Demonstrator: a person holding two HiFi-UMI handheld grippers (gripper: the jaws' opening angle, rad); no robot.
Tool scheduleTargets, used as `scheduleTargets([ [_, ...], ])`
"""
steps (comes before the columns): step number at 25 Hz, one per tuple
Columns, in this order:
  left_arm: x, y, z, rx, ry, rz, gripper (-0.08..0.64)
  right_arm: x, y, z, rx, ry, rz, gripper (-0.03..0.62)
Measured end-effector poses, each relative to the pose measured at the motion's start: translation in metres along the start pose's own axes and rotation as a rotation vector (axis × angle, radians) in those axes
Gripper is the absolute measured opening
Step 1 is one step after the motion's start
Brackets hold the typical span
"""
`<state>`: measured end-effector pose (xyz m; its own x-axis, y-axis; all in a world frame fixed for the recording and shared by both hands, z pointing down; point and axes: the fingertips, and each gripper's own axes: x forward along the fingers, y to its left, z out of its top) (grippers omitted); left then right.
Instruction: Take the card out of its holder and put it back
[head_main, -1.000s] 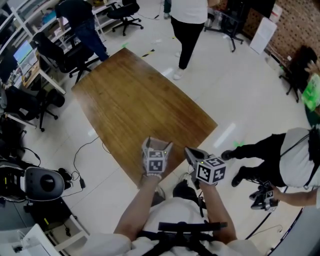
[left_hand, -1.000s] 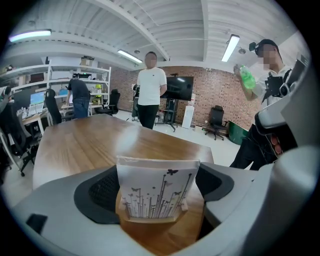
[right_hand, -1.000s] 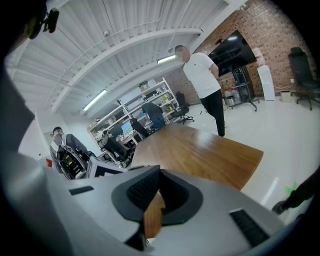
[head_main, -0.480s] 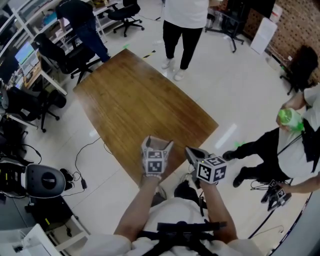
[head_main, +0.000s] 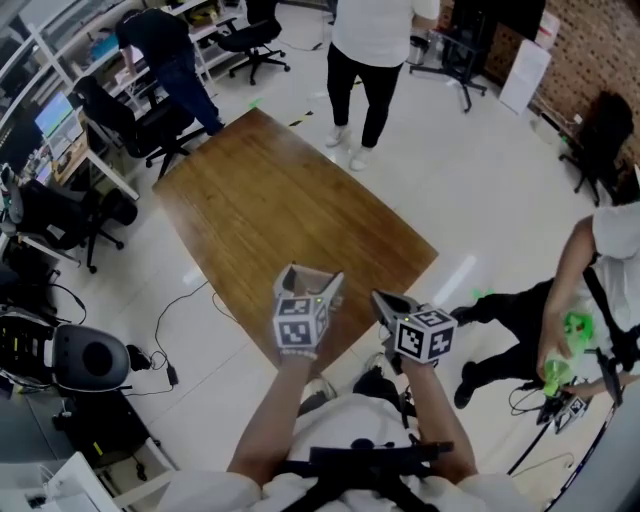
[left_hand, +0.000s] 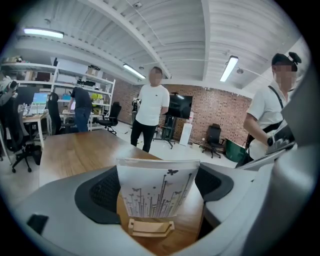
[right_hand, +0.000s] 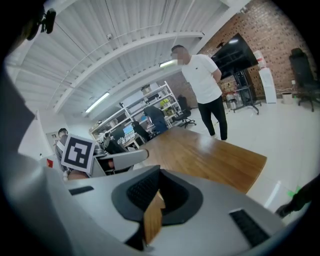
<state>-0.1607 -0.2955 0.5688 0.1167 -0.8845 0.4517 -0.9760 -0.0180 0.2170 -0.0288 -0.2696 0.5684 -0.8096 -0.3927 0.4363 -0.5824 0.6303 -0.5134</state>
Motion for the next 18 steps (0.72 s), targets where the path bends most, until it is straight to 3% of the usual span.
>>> scheduleTargets([
  [9, -0.056, 0.024, 0.033, -0.029, -0.071, 0.007, 0.466, 0.001, 0.015, 0.012, -0.001, -0.043, 0.029, 0.006],
  [18, -0.122, 0.054, 0.016, -0.056, -0.093, 0.071, 0.466, 0.01, 0.055, 0.017, -0.043, -0.037, 0.109, 0.006],
])
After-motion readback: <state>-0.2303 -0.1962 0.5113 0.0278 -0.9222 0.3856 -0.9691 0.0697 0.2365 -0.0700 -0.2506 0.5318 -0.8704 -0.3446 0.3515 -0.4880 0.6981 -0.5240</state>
